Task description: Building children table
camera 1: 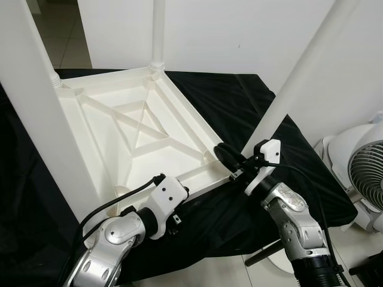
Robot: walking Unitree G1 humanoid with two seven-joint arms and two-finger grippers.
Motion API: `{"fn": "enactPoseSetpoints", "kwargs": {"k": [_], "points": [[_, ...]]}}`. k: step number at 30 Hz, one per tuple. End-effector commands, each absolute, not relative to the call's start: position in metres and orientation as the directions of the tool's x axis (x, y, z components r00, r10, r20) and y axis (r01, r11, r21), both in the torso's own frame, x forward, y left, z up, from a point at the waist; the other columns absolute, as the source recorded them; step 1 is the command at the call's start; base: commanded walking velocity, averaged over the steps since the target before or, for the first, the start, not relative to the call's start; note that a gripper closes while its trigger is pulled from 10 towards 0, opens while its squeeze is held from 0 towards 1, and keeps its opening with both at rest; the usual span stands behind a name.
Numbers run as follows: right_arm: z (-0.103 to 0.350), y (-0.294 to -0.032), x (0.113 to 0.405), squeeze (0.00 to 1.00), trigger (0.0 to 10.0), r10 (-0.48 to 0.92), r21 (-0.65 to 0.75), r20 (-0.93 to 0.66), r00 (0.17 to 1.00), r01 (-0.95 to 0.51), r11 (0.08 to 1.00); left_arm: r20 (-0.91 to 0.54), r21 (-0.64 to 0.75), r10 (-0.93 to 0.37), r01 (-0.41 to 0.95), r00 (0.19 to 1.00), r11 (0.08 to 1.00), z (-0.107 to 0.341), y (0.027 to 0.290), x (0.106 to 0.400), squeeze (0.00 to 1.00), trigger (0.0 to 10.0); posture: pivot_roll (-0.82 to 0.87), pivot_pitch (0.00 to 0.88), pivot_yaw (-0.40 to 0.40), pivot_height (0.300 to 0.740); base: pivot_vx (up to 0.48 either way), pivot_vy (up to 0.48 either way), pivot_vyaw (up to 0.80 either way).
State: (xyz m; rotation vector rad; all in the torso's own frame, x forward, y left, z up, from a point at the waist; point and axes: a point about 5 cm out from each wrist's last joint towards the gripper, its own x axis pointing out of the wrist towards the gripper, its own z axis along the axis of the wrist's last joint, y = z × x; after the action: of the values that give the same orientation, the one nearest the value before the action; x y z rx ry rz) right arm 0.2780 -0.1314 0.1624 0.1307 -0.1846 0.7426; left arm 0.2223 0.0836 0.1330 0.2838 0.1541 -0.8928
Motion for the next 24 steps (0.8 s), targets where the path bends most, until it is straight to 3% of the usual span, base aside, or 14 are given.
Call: {"fn": "enactPoseSetpoints", "kwargs": {"k": [1,8,18,24], "points": [[0.163,-0.133,0.274,0.0,10.0,0.665,0.062,0.205,0.718,-0.688,0.723,-0.289,0.183,-0.715,0.77,0.637,0.612,0.126,0.085,0.226,0.0,10.0,0.13,0.039,-0.095,0.74,0.0,0.0,0.0],[0.164,-0.133,0.271,0.0,10.0,0.644,0.078,0.212,0.735,-0.67,0.739,-0.298,0.171,-0.74,0.797,0.603,0.58,0.124,0.079,0.223,0.0,10.0,0.12,0.042,-0.088,0.74,0.0,0.0,0.0],[0.171,-0.133,0.27,0.0,10.0,0.63,0.096,0.227,0.743,-0.661,0.744,-0.357,0.194,-0.691,0.773,0.629,0.604,0.113,0.078,0.232,0.0,10.0,0.11,0.043,-0.084,0.74,0.0,0.0,0.0],[0.179,-0.132,0.272,0.0,10.0,0.592,0.121,0.264,0.761,-0.635,0.763,-0.381,0.265,-0.557,0.665,0.738,0.698,0.109,0.089,0.256,0.0,10.0,0.1,0.043,-0.082,0.74,0.0,0.0,0.0]]}}
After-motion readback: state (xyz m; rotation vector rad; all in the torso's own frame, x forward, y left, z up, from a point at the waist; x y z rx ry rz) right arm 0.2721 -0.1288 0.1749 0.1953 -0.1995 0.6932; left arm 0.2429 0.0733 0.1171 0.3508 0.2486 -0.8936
